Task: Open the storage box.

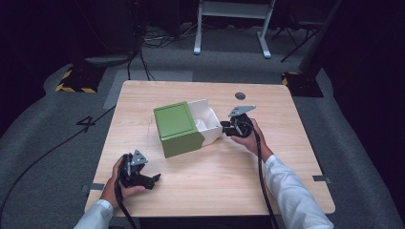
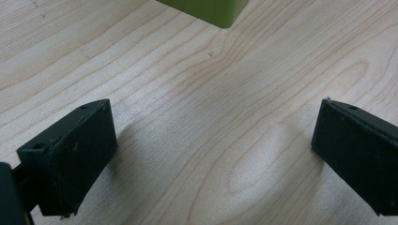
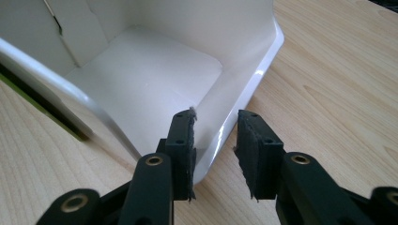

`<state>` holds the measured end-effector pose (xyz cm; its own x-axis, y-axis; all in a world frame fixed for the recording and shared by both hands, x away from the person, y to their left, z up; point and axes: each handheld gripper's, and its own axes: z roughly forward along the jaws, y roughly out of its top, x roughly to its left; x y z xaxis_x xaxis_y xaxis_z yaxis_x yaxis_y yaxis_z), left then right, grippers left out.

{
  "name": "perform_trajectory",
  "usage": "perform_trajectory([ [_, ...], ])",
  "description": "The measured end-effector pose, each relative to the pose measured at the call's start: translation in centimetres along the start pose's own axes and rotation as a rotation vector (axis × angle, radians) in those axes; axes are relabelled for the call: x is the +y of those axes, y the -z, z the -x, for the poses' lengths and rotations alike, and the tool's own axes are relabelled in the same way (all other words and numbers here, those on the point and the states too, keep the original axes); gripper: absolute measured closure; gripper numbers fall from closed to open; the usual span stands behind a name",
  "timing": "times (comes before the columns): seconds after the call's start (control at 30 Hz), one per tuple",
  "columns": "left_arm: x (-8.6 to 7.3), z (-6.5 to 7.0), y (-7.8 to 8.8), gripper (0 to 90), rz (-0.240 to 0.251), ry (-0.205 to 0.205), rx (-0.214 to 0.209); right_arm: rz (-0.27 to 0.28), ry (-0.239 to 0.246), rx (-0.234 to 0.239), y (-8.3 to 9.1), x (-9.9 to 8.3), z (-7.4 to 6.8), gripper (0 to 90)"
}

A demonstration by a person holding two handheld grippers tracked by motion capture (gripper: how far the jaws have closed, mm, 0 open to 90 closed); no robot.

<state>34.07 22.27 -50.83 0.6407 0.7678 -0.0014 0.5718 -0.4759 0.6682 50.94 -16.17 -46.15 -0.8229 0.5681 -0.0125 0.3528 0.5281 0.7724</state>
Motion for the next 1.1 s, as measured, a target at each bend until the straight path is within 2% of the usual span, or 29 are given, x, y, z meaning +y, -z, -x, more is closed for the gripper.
perform_trajectory([
  [0.47, 0.0, 0.0, 0.0, 0.6, -0.001, -0.002, 0.0, -0.001, -0.014, -0.019, 0.8, -0.6, 0.6, 67.6],
  [1.1, 0.0, 0.0, 0.0, 0.6, -0.001, 0.003, 0.0, -0.011, -0.03, -0.035, 1.4, -1.2, 1.5, 63.2],
])
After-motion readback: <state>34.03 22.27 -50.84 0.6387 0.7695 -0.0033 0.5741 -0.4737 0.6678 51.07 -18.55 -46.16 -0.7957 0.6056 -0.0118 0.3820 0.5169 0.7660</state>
